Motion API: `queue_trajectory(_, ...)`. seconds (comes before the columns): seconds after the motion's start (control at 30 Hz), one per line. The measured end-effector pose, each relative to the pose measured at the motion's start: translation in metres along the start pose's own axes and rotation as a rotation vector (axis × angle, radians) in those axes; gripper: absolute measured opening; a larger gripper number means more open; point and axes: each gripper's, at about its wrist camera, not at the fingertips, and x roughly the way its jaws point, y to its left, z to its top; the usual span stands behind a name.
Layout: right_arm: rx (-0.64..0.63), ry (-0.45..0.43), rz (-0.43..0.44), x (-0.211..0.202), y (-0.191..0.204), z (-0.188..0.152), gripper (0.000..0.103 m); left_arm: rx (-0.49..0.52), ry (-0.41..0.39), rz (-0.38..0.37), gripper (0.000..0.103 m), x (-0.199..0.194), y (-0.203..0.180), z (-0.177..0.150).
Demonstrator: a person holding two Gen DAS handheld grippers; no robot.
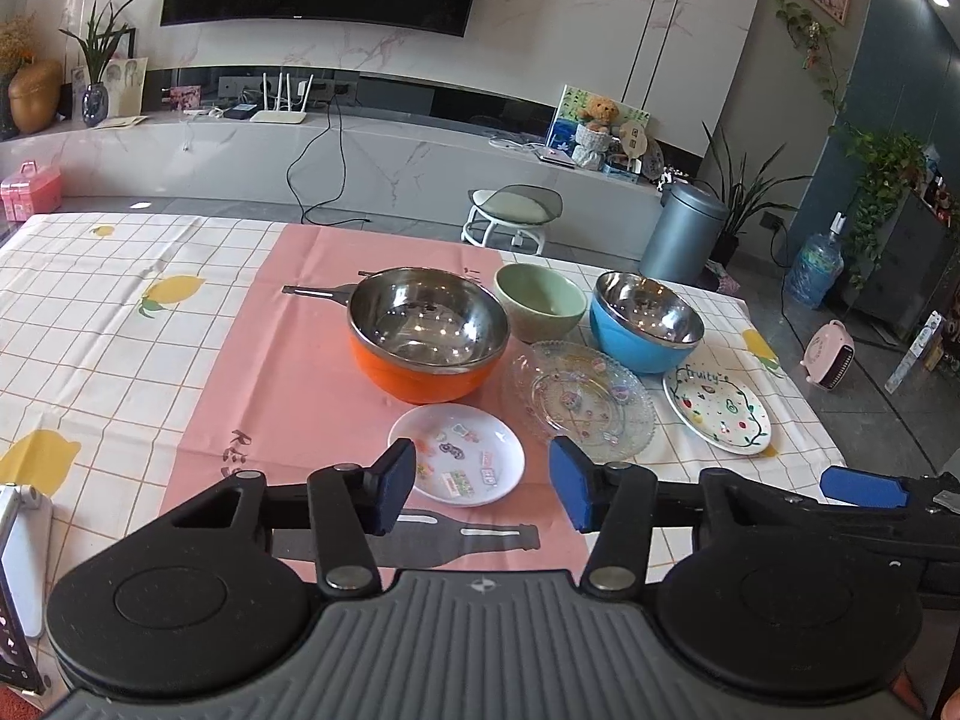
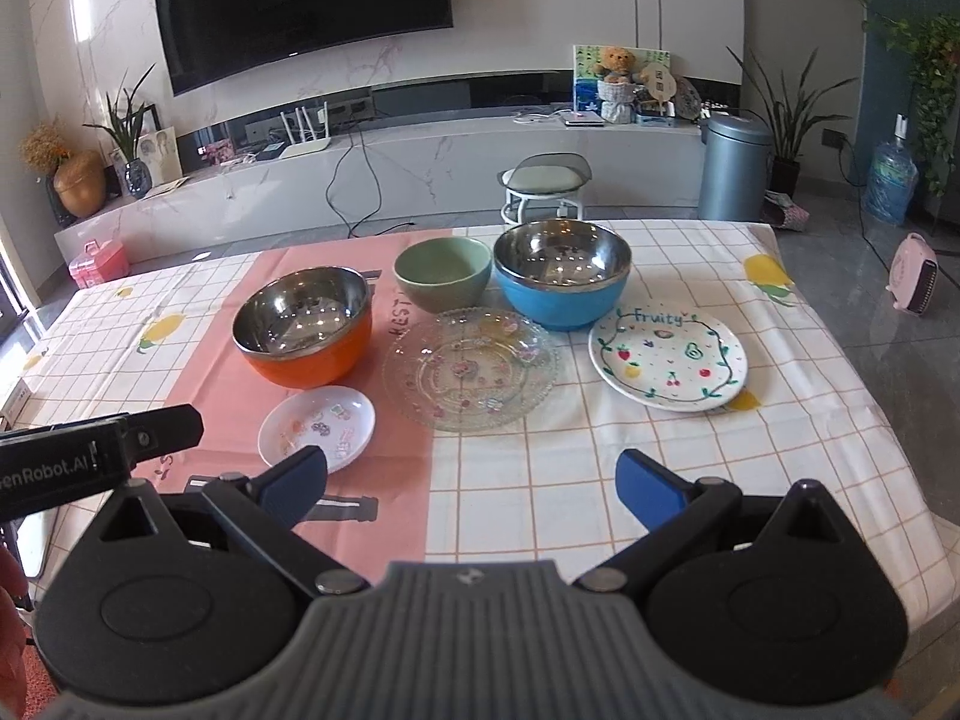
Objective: Organize plates and bowls
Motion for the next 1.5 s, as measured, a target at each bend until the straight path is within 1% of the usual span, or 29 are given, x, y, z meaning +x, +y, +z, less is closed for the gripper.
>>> queue_trajectory(0.03,-0.014,-0.004,0.000,0.004,0.004,0.003,0.100,-0.002,-0.001,0.001,0.057,0.003,0.004,0.001)
queue_trajectory(0.1,-0.039,-0.019,0.009,0.010,0.011,0.008,0.100,-0.013,0.001,0.001,0.050,0.009,0.010,0.004)
queue_trajectory(0.13,-0.054,-0.028,0.015,0.013,0.015,0.011,0.099,-0.022,0.000,0.002,0.049,0.012,0.013,0.006)
queue_trajectory(0.23,-0.082,-0.040,0.019,0.025,0.024,0.020,0.092,-0.069,-0.007,0.007,0.043,0.020,0.023,0.010)
queue_trajectory(0.27,-0.084,-0.040,0.023,0.029,0.027,0.023,0.092,-0.087,0.001,0.005,0.041,0.024,0.027,0.013)
queue_trajectory(0.33,-0.086,-0.040,0.033,0.039,0.031,0.030,0.089,-0.123,0.008,0.008,0.041,0.032,0.032,0.018)
queue_trajectory(0.43,-0.114,-0.032,0.012,0.057,0.042,0.040,0.083,-0.162,0.007,0.012,0.042,0.043,0.040,0.027)
queue_trajectory(0.53,-0.123,-0.032,0.016,0.076,0.051,0.049,0.083,-0.188,0.015,0.022,0.042,0.054,0.048,0.036)
queue_trajectory(0.63,-0.113,-0.017,0.017,0.093,0.056,0.056,0.080,-0.223,0.014,0.043,0.045,0.065,0.057,0.044)
queue_trajectory(0.77,-0.089,0.012,0.010,0.116,0.057,0.066,0.078,-0.263,0.012,0.050,0.049,0.080,0.067,0.054)
queue_trajectory(0.83,-0.066,0.033,-0.001,0.129,0.059,0.072,0.073,-0.295,0.011,0.051,0.051,0.089,0.072,0.057)
queue_trajectory(0.9,-0.041,0.050,0.004,0.140,0.060,0.077,0.072,-0.330,0.003,0.064,0.061,0.096,0.076,0.058)
queue_trajectory(0.97,-0.019,0.070,0.009,0.153,0.063,0.081,0.071,-0.361,-0.004,0.093,0.065,0.105,0.081,0.059)
queue_trajectory(1.0,-0.012,0.079,0.011,0.157,0.064,0.083,0.069,-0.365,0.008,0.105,0.065,0.110,0.082,0.060)
queue_trajectory(1.1,0.016,0.112,0.015,0.175,0.069,0.086,0.066,-0.372,0.036,0.101,0.065,0.123,0.085,0.059)
queue_trajectory(1.13,0.025,0.124,0.017,0.180,0.071,0.086,0.063,-0.387,0.045,0.110,0.065,0.127,0.088,0.058)
queue_trajectory(1.27,0.050,0.177,0.021,0.199,0.075,0.083,0.058,-0.436,0.077,0.125,0.064,0.139,0.097,0.056)
queue_trajectory(1.33,0.056,0.197,0.019,0.206,0.077,0.081,0.056,-0.448,0.092,0.125,0.062,0.143,0.100,0.055)
queue_trajectory(1.4,0.060,0.208,0.024,0.210,0.077,0.080,0.055,-0.446,0.102,0.120,0.054,0.147,0.100,0.055)
queue_trajectory(1.43,0.062,0.211,0.024,0.211,0.077,0.079,0.053,-0.444,0.107,0.115,0.054,0.149,0.100,0.055)
queue_trajectory(1.5,0.059,0.215,0.029,0.213,0.079,0.079,0.048,-0.444,0.111,0.105,0.046,0.151,0.099,0.055)
